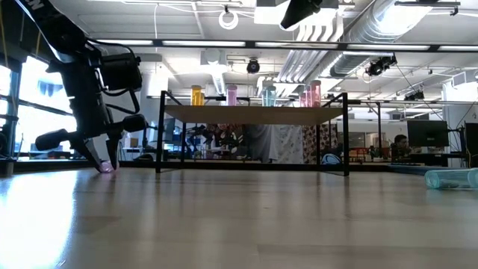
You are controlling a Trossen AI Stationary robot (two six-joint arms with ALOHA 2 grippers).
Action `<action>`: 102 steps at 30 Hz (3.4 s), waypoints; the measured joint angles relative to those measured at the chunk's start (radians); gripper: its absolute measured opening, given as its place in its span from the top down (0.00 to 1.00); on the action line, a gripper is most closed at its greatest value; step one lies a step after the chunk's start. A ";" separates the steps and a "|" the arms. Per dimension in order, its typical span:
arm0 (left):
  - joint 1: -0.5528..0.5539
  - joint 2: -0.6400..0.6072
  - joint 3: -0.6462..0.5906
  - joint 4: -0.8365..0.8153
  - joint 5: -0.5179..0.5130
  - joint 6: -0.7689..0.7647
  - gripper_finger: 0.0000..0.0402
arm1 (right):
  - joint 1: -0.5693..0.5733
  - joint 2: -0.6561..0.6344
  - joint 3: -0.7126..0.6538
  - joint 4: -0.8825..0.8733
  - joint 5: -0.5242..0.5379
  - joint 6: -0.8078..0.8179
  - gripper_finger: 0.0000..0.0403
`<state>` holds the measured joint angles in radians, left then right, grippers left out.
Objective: Pick and place medicine bottles onto shelf by color
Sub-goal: Put the purple medicine bottle on the shelf aligned with the other purple medicine bottles
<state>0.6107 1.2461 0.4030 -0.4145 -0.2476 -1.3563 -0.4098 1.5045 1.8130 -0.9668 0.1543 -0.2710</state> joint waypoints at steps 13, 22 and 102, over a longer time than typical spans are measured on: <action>-0.023 -0.112 -0.005 0.038 0.061 0.078 0.76 | 0.000 0.000 0.000 0.003 -0.014 0.000 0.60; -0.085 -0.286 0.042 0.065 0.038 0.154 0.76 | 0.000 0.000 0.000 0.003 -0.042 0.006 0.60; -0.475 -0.109 0.376 0.885 0.110 1.177 0.76 | 0.345 0.138 -0.001 0.477 -0.217 0.403 0.56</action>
<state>0.1356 1.1374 0.7788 0.4702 -0.1371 -0.1798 -0.0643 1.6421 1.8122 -0.4899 -0.0625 0.1323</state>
